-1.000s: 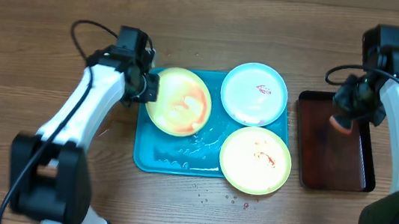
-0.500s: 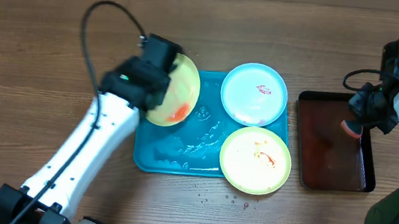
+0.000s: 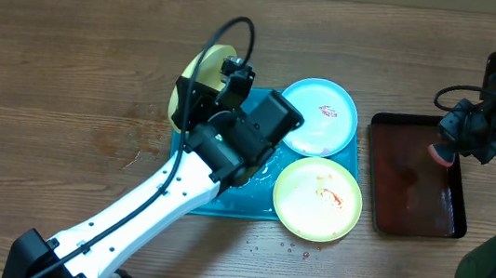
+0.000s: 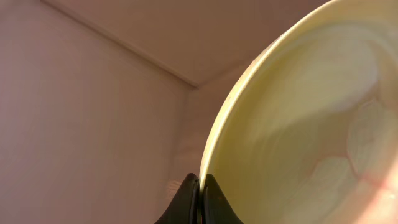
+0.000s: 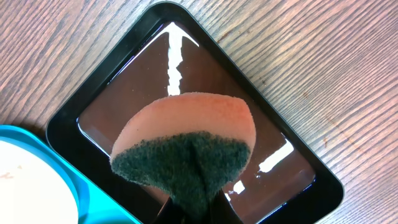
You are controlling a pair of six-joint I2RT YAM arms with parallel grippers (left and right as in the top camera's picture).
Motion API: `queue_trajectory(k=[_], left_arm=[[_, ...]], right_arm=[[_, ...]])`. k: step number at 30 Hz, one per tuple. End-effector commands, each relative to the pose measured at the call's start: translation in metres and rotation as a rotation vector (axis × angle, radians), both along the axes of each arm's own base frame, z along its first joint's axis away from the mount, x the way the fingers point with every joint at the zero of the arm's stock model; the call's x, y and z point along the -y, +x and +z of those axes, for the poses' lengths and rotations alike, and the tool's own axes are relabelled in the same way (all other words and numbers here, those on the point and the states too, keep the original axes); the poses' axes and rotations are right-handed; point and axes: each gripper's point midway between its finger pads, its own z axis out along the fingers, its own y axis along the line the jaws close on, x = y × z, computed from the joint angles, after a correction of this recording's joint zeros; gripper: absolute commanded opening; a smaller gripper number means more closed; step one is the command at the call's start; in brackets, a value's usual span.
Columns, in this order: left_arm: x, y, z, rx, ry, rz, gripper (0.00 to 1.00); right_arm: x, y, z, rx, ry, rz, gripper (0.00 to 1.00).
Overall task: Clean dirty plates on tray and stack at the side
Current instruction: 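Lift the yellow plate with left gripper and place it left of tray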
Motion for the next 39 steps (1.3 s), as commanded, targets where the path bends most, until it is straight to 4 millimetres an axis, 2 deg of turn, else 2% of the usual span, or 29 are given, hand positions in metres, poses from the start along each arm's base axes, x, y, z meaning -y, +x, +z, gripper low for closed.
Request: queue_trajectory(k=[1,5,8,12,15,17,21,25,28,30,35,39], left_arm=[[-0.007,-0.012,0.033,0.156,0.061,0.069,0.04],[-0.002,-0.012,0.033,0.159,0.051,0.055,0.04],[0.003,-0.009,0.023,0.117,0.009,0.024,0.04],[0.017,-0.003,-0.013,-0.038,-0.131,-0.069,0.04],[0.035,-0.006,-0.054,-0.214,-0.329,-0.144,0.04],[0.042,-0.013,-0.085,-0.339,-0.542,-0.136,0.04],[0.034,-0.013,-0.109,-0.472,-0.778,-0.096,0.04],[0.002,-0.003,-0.120,-0.528,-0.990,-0.026,0.04],[-0.039,0.003,-0.123,-0.508,-1.144,0.068,0.04],[-0.074,0.004,-0.124,-0.468,-1.222,0.151,0.04],[-0.167,-0.016,-0.139,-0.366,-1.308,0.435,0.04],[-0.219,-0.035,-0.158,-0.295,-1.351,0.598,0.04]], right_arm=[[0.001,0.000,0.003,0.013,-0.001,0.004,0.04],[0.001,0.000,0.003,0.013,-0.001,0.004,0.04],[0.001,0.000,0.003,0.013,-0.001,0.004,0.04],[0.001,0.000,0.003,0.013,-0.001,0.005,0.04],[0.001,0.001,0.003,0.014,-0.003,0.004,0.04],[0.001,0.001,0.004,0.014,-0.007,0.020,0.04],[0.002,0.002,0.004,0.018,-0.009,0.023,0.04],[0.002,0.004,0.004,0.024,-0.010,0.023,0.04],[0.002,0.003,0.004,0.023,-0.010,0.023,0.04],[0.002,0.003,0.004,0.022,-0.009,0.022,0.04],[0.001,0.003,0.004,0.023,-0.006,0.023,0.04],[0.001,0.004,0.004,0.025,-0.006,0.023,0.04]])
